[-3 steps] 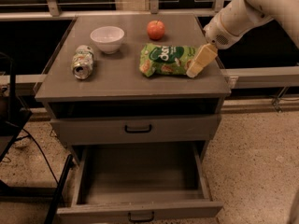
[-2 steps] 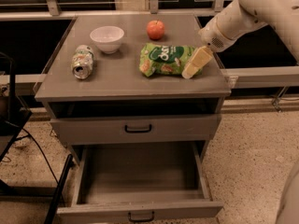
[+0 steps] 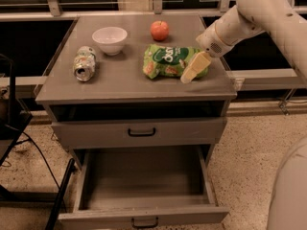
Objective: Place green rice chip bag into middle drawer
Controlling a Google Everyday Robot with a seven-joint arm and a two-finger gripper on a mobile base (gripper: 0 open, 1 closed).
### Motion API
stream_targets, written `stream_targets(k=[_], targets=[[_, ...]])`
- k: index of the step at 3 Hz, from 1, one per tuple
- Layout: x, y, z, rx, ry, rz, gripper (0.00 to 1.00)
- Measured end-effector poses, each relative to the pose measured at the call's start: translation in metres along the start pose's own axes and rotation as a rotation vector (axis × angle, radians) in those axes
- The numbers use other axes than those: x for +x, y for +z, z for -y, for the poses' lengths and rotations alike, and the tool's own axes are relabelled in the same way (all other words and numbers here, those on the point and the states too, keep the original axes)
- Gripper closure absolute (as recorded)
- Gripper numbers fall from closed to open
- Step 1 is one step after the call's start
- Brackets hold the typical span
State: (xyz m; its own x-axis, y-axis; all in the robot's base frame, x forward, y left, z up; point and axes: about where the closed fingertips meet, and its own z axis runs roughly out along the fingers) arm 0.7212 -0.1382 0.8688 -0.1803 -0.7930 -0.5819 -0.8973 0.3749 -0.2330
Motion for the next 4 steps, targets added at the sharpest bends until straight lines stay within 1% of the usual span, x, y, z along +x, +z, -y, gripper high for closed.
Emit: stream_targets(k=[1, 2, 3, 4], targets=[[0.0000, 0.0002, 0.0000, 0.000, 0.000, 0.000, 0.18], [0.0000, 0.0003, 0.0000, 0.000, 0.000, 0.000, 0.42], [0.0000, 0.0003, 0.0000, 0.000, 0.000, 0.000, 0.73], [0.0000, 0.0003, 0.0000, 0.000, 0.000, 0.000, 0.96]])
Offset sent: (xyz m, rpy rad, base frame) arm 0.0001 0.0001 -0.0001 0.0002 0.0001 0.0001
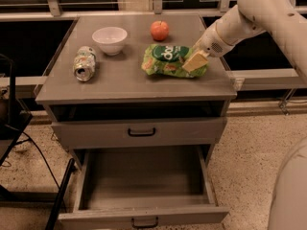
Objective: Place green rice chip bag into middle drawer
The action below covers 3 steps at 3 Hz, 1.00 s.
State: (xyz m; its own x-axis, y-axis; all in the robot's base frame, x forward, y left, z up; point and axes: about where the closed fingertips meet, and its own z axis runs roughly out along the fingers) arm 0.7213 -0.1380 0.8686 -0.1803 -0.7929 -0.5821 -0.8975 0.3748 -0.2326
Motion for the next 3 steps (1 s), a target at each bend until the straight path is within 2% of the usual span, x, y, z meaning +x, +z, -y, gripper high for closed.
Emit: stream_targets(k=[2, 3], targets=[[0.000, 0.000, 0.000, 0.000, 0.000, 0.000, 1.00], [-0.025, -0.031, -0.014, -0.032, -0.038, 0.049, 1.00]])
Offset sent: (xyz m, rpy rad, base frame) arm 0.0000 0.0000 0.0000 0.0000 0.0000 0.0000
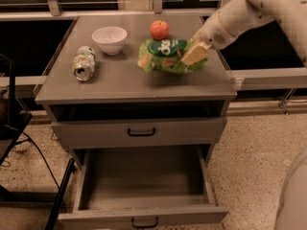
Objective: Place green rice chip bag into middle drawer
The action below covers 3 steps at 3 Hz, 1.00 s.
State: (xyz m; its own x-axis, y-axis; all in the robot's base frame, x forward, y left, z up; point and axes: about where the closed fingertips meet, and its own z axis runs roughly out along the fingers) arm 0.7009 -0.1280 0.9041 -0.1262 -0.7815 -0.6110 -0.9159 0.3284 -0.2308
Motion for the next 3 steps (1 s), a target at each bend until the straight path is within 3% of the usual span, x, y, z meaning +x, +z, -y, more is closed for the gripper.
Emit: stream_targets(k=[2, 3], targets=[[-0.030, -0.060, -0.037, -0.028, -0.033, 0.049, 1.00], [-0.022, -0.078, -0.083, -0.062, -0.013, 0.027, 1.00]])
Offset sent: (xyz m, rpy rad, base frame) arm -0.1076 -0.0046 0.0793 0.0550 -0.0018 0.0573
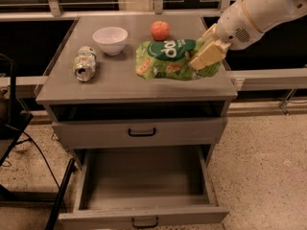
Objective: Place green rice chip bag into middle drawer
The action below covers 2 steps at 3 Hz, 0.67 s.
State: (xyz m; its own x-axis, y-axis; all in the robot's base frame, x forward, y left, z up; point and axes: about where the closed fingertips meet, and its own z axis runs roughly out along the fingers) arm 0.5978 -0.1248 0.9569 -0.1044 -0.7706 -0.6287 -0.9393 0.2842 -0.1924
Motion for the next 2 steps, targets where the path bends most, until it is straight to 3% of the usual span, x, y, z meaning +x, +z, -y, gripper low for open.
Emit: stream_targets(k=[2], targets=[[-0.0004, 0.0066, -0.0076, -0.025, 0.010, 0.010, 1.00]])
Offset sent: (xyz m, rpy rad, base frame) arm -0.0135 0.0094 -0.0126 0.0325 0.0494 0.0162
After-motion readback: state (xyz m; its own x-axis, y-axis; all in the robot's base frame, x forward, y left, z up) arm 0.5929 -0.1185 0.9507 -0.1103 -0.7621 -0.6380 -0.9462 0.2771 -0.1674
